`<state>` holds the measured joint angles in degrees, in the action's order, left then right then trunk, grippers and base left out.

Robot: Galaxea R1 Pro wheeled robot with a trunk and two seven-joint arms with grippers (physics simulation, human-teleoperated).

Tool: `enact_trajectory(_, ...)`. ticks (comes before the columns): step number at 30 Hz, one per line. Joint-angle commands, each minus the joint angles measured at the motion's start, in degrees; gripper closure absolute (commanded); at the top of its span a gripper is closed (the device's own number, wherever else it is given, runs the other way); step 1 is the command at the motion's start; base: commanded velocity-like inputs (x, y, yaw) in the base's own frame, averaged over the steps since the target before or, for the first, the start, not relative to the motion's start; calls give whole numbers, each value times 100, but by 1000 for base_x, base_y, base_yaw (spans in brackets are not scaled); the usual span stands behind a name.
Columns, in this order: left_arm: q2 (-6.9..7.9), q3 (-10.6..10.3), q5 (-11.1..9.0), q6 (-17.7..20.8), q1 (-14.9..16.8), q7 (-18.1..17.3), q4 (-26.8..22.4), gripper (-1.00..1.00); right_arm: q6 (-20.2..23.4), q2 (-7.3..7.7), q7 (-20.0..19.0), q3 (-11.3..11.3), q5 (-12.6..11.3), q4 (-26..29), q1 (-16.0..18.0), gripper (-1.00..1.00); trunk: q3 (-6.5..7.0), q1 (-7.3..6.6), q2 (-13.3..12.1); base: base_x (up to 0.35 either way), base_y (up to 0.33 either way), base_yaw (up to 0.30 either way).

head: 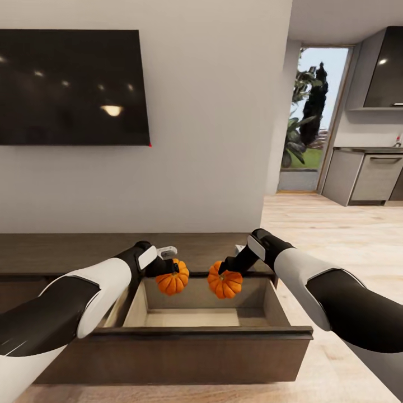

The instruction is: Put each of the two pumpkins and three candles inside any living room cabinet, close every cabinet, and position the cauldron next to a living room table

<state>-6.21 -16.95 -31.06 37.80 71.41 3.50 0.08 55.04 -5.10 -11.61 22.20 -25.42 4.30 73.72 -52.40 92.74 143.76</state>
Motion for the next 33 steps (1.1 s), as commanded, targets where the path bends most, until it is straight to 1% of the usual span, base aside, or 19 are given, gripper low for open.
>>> enact_trajectory(1, -2, -18, -60, 17, 5, 37, 0, 100, 16, 1, -43, 39, -25, -3, 5, 100, -6, -1, 3, 33, 0, 0)
enact_trajectory(7, -4, -15, -58, 17, 5, 37, 1, 100, 16, 4, -43, 39, -25, -8, 4, 100, -6, -1, 3, 50, -16, 0)
enact_trajectory(13, -45, -10, -58, 17, 5, 37, -7, 100, 16, 7, -43, 39, -21, -16, 2, 100, -7, -1, 3, 267, -85, 1)
enact_trajectory(16, -66, -10, -58, 17, 5, 35, -12, 100, 21, 7, -43, 39, -18, -18, 4, 100, -21, -1, 3, 112, -35, 62)
enact_trajectory(23, -110, -10, -53, 8, 5, 37, -17, 100, 16, 7, -43, 39, -25, -141, 2, 100, -75, -1, 3, 14, -4, 113)
enact_trajectory(33, -115, -10, -53, 8, 5, 37, -22, 100, 16, 9, -43, 36, -32, -155, 3, 100, -162, -1, 3, 0, 0, 70)
